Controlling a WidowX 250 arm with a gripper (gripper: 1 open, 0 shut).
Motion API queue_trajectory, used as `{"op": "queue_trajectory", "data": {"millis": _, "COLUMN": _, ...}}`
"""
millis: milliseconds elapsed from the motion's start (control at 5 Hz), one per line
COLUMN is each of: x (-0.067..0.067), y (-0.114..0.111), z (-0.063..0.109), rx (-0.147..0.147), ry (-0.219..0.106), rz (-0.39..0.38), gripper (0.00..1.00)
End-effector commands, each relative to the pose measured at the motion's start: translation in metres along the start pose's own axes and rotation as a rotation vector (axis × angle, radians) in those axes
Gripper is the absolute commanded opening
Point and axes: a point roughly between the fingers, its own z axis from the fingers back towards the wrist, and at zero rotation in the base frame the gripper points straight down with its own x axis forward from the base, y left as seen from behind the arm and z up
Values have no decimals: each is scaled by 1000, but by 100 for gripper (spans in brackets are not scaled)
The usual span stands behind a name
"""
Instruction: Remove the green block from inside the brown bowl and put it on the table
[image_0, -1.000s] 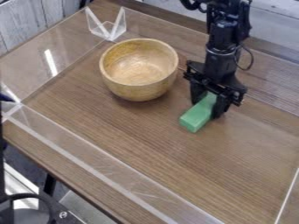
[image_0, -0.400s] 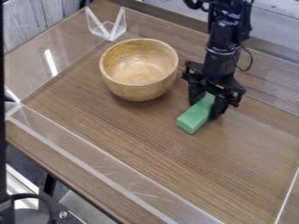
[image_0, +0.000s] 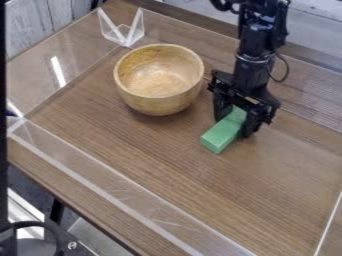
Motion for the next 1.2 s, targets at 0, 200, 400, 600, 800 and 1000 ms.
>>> {"op": "queue_trajectory", "data": {"millis": 0, "x": -4, "y": 7, "z": 2, "rx": -17, "ry": -37, "rz": 18, "gripper": 100}}
{"op": "queue_trajectory", "data": {"millis": 200, "x": -7, "y": 10, "z": 3, "rx": -32, "ry": -74, "rz": 25, "gripper": 100}}
{"op": "queue_trajectory", "data": {"millis": 400, "x": -11, "y": 14, "z": 9, "rx": -49, "ry": -129, "rz": 33, "gripper": 100}}
{"op": "queue_trajectory", "data": {"millis": 600, "x": -21, "y": 18, "z": 47, "rx": -19, "ry": -160, "rz": 42, "gripper": 100}}
{"op": "queue_trajectory", "data": {"millis": 800, "x": -34, "y": 24, "z": 96, "rx": 23, "ry": -236, "rz": 54, "gripper": 100}}
{"op": "queue_trajectory", "data": {"millis": 1000, "x": -51, "y": 30, "z": 123, "rx": -2, "ry": -310, "rz": 76, "gripper": 100}}
